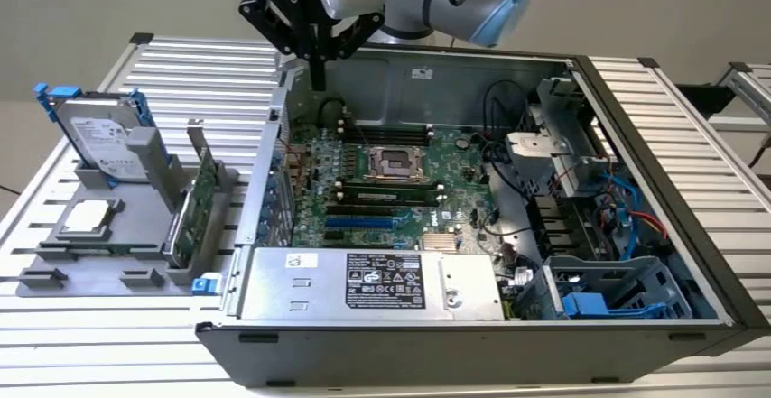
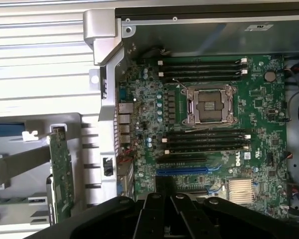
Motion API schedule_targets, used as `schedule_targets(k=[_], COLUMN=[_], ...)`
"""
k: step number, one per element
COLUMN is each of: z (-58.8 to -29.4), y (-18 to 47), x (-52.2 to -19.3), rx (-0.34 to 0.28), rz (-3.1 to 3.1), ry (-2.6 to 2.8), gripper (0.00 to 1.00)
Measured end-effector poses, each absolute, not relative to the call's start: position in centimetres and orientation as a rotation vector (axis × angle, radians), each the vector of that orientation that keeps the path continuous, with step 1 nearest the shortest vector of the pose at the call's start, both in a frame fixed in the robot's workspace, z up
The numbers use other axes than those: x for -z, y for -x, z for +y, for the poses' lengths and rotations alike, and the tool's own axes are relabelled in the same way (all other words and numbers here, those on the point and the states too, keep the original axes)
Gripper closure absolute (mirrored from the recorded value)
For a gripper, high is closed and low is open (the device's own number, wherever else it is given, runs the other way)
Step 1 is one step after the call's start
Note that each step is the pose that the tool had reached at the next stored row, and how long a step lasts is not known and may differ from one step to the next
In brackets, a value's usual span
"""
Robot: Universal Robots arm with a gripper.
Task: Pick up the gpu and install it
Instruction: 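Reach for the gpu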
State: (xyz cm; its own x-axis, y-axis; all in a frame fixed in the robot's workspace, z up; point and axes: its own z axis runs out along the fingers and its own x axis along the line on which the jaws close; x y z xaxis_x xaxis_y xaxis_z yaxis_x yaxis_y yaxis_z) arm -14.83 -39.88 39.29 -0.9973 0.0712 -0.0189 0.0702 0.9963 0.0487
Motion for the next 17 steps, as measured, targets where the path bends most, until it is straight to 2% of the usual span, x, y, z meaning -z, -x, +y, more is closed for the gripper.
schedule_targets(k=[17], z=[-39.9], y=[17.3], x=[-39.3], rx=[-0.075], rz=[3.118], ry=[-0.11], gripper=[1.0])
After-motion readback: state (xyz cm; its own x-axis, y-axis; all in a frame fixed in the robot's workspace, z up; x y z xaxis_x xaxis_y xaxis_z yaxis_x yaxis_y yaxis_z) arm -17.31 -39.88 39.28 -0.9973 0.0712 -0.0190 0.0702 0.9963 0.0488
